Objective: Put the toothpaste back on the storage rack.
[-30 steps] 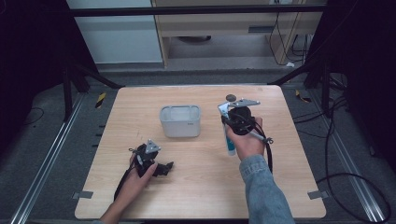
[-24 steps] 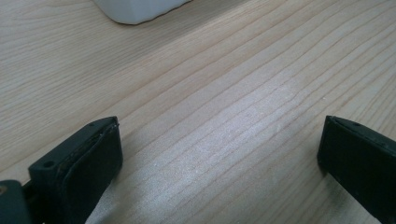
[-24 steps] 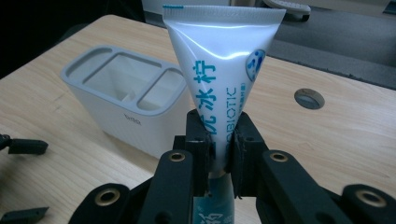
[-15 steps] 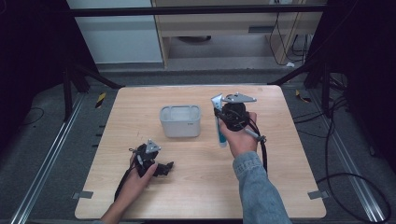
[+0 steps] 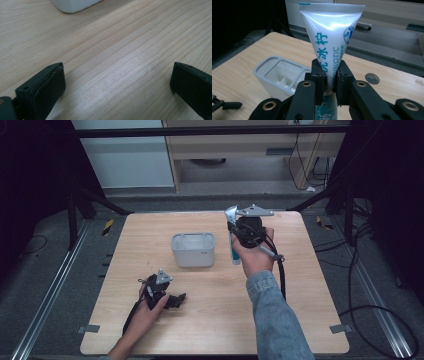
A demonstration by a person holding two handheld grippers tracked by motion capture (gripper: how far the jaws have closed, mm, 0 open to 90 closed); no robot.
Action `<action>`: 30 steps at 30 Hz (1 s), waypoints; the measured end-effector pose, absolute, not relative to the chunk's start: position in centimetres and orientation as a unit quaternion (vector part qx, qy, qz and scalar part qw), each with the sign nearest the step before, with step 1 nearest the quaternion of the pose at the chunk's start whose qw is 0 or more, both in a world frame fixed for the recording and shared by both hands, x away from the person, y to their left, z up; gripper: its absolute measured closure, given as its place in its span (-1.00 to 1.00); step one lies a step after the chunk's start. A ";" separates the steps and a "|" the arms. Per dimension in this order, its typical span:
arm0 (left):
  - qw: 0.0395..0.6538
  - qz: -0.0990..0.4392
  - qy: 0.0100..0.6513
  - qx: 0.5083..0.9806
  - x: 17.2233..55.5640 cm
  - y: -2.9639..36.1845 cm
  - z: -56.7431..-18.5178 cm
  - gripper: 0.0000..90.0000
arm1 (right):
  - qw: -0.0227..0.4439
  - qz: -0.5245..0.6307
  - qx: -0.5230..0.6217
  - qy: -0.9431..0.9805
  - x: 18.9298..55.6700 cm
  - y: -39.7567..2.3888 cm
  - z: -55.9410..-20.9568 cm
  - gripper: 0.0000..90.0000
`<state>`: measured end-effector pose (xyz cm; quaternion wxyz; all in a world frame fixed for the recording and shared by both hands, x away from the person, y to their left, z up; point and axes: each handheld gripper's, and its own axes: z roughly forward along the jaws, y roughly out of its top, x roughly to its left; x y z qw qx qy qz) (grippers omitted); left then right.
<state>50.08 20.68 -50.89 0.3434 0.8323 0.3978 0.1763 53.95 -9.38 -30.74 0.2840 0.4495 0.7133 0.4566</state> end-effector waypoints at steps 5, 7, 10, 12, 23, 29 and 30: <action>0.344 0.177 0.398 0.832 50.1 20.7 -50.9 -1.00 | 0.287 0.462 0.451 0.708 54.2 -9.1 -30.6 0.77; 0.343 0.177 0.398 0.832 50.1 20.7 -50.9 -1.00 | 0.287 0.465 0.452 0.705 54.3 -9.0 -30.5 0.77; 0.343 0.176 0.398 0.833 50.1 20.7 -50.9 -1.00 | 0.292 0.471 0.451 0.700 54.6 -8.4 -30.3 0.76; 0.343 0.176 0.398 0.832 50.1 20.7 -50.9 -1.00 | 0.293 0.471 0.452 0.699 54.7 -8.3 -30.3 0.76; 0.343 0.176 0.399 0.832 50.1 20.6 -50.9 -1.00 | 0.316 0.481 0.440 0.689 55.8 -5.9 -28.3 0.76; 0.343 0.177 0.399 0.832 50.1 20.7 -50.9 -1.00 | 0.320 0.486 0.436 0.687 56.4 -4.6 -27.8 0.77; 0.342 0.177 0.398 0.832 50.1 20.7 -50.9 -1.00 | 0.319 0.490 0.435 0.685 56.5 -4.4 -27.7 0.76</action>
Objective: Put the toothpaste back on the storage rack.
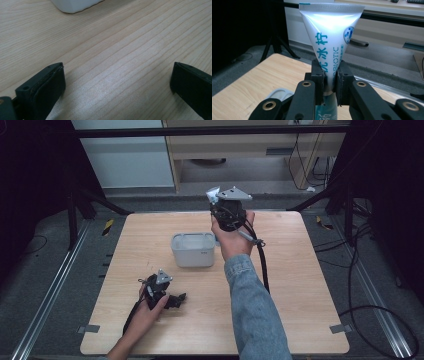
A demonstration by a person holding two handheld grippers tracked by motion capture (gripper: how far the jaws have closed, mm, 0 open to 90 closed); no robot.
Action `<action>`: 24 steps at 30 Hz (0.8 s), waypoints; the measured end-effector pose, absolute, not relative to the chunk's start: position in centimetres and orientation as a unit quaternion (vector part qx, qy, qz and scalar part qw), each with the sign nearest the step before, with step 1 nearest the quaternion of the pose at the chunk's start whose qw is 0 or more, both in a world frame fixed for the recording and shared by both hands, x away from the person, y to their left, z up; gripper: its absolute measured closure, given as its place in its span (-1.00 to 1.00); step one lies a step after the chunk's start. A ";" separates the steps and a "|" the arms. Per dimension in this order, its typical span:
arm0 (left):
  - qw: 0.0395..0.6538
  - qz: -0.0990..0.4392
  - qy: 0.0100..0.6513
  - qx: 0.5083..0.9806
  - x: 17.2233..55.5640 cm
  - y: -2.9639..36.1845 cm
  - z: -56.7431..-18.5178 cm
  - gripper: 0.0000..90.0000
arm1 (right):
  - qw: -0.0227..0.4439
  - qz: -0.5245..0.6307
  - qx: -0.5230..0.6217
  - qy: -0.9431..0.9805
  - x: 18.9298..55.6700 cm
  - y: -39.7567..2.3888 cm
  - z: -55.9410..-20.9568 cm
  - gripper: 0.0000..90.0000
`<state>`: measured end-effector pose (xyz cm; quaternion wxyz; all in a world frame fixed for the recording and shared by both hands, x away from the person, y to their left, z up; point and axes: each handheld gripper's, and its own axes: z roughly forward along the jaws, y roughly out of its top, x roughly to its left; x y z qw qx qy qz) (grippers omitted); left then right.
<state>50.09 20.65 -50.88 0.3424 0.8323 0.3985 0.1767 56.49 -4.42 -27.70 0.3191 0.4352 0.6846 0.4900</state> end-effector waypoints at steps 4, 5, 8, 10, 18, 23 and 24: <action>0.343 0.176 0.399 0.832 50.1 20.6 -50.9 -1.00 | 0.324 0.497 0.436 0.677 57.2 -4.0 -27.6 0.76; 0.343 0.176 0.399 0.832 50.1 20.6 -50.9 -1.00 | 0.324 0.497 0.436 0.677 57.2 -4.0 -27.6 0.76; 0.342 0.177 0.399 0.832 50.1 20.6 -50.9 -1.00 | 0.325 0.503 0.436 0.671 57.7 -3.8 -27.4 0.76; 0.342 0.177 0.399 0.832 50.1 20.6 -50.9 -1.00 | 0.329 0.504 0.436 0.670 58.0 -3.7 -27.3 0.76; 0.342 0.177 0.399 0.832 50.1 20.6 -50.9 -1.00 | 0.333 0.506 0.434 0.667 58.6 -3.0 -27.0 0.76; 0.342 0.177 0.399 0.832 50.1 20.6 -50.9 -1.00 | 0.330 0.510 0.436 0.664 59.1 -2.6 -27.0 0.76; 0.342 0.177 0.399 0.832 50.1 20.6 -50.9 -1.00 | 0.329 0.510 0.435 0.665 59.2 -2.5 -27.0 0.76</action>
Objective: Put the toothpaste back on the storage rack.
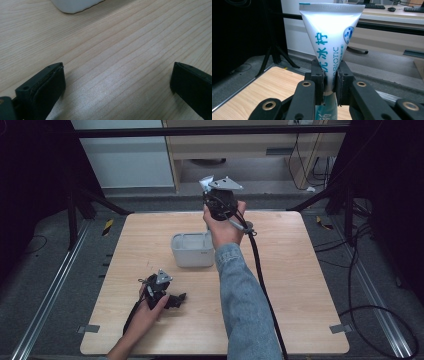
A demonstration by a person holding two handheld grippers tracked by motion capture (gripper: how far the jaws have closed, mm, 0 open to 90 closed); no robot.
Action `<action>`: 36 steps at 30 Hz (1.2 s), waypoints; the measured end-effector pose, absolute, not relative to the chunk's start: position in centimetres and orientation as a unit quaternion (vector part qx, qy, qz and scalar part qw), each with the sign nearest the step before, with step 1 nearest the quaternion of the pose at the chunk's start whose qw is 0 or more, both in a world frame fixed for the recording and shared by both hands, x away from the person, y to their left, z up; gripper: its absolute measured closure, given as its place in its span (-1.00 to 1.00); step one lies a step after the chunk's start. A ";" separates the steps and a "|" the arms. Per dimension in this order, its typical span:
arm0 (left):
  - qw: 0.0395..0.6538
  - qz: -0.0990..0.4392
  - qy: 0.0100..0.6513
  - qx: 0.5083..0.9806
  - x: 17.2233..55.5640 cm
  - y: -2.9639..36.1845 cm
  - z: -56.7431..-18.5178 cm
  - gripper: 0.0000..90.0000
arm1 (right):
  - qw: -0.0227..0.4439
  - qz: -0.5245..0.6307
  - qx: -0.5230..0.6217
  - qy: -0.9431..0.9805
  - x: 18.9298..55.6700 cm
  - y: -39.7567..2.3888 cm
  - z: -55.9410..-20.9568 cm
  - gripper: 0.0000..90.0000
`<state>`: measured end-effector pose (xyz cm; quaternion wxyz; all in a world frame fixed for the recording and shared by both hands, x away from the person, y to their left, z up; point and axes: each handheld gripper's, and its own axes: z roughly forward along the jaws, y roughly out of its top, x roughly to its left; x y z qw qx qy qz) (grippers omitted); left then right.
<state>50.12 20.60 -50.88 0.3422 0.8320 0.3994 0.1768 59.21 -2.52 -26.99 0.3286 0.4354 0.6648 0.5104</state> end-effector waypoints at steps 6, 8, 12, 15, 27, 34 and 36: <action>0.343 0.177 0.400 0.831 50.1 20.6 -50.9 -1.00 | 0.325 0.511 0.431 0.669 59.8 -1.4 -27.6 0.76; 0.343 0.177 0.400 0.831 50.1 20.6 -50.9 -1.00 | 0.321 0.516 0.429 0.668 60.0 -0.8 -28.1 0.76; 0.342 0.178 0.400 0.831 50.1 20.6 -50.9 -1.00 | 0.314 0.519 0.423 0.673 60.2 0.2 -28.6 0.76; 0.342 0.178 0.400 0.831 50.1 20.6 -50.9 -1.00 | 0.311 0.520 0.421 0.675 60.3 0.8 -28.9 0.76; 0.343 0.178 0.400 0.831 50.1 20.6 -50.9 -1.00 | 0.305 0.513 0.404 0.693 60.1 3.1 -31.1 0.76; 0.342 0.178 0.400 0.831 50.1 20.6 -50.9 -1.00 | 0.301 0.514 0.400 0.697 60.2 3.1 -32.1 0.76; 0.342 0.178 0.400 0.831 50.1 20.6 -50.9 -1.00 | 0.302 0.514 0.400 0.696 60.2 3.1 -32.1 0.76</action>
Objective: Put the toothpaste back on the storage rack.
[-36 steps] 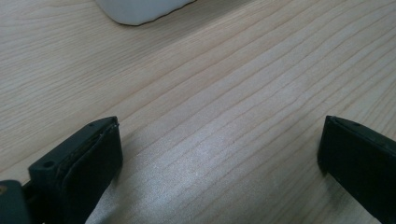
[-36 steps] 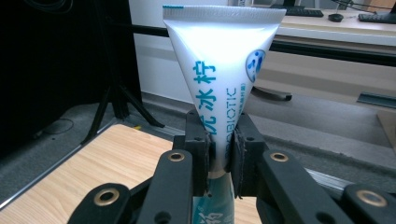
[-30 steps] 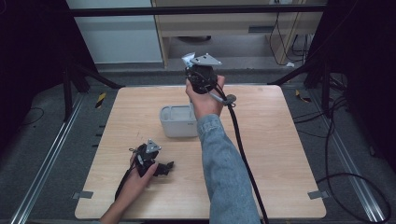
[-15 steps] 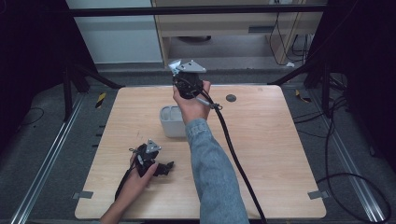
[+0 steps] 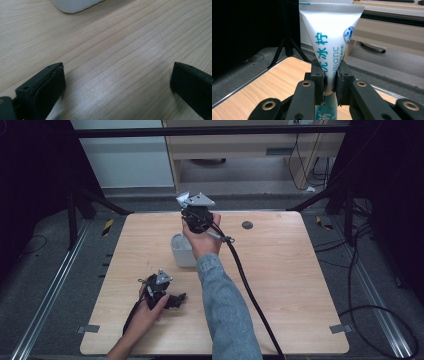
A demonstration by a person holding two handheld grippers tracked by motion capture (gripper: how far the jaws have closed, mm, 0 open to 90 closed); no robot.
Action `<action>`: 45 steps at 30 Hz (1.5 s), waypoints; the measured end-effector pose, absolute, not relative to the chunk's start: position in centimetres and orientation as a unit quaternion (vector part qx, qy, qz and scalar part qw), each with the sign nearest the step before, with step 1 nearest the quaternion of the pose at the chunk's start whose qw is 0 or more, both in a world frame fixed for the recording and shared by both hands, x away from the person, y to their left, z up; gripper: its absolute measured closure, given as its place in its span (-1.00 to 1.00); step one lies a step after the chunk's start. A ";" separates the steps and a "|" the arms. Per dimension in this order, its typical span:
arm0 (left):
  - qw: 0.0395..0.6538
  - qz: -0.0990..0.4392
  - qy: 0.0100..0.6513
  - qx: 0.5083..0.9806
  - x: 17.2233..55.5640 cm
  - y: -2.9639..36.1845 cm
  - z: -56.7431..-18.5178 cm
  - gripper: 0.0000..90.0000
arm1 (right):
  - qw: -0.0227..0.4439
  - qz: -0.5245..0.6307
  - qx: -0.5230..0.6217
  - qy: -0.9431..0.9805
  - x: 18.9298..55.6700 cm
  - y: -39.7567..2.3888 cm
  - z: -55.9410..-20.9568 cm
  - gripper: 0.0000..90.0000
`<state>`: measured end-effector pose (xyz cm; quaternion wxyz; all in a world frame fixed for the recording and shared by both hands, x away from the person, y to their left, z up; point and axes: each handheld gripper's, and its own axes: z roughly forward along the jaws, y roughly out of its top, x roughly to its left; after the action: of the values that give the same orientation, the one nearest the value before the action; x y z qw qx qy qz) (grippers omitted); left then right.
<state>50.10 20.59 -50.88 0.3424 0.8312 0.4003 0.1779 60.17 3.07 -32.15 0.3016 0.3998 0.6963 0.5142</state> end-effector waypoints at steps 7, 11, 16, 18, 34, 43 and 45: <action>0.342 0.177 0.399 0.832 50.1 20.6 -50.9 -1.00 | 0.302 0.515 0.400 0.695 60.1 2.8 -32.8 0.76; 0.342 0.177 0.399 0.832 50.1 20.6 -50.9 -1.00 | 0.295 0.515 0.404 0.696 60.3 2.9 -33.4 0.76; 0.342 0.177 0.399 0.832 50.1 20.6 -50.9 -1.00 | 0.293 0.512 0.407 0.697 60.4 3.0 -34.1 0.76; 0.342 0.177 0.399 0.832 50.1 20.6 -50.9 -1.00 | 0.294 0.510 0.406 0.699 60.5 3.1 -34.3 0.76; 0.342 0.177 0.399 0.832 50.1 20.6 -50.9 -1.00 | 0.296 0.499 0.407 0.706 60.5 3.7 -35.5 0.75; 0.343 0.177 0.399 0.832 50.1 20.6 -50.9 -1.00 | 0.291 0.492 0.415 0.708 60.6 3.5 -36.3 0.75; 0.343 0.177 0.399 0.832 50.1 20.6 -50.9 -1.00 | 0.291 0.488 0.416 0.710 60.6 3.5 -36.5 0.75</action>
<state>50.09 20.60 -50.89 0.3428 0.8316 0.3994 0.1770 60.62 3.51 -36.47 0.2915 0.4156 0.7103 0.4876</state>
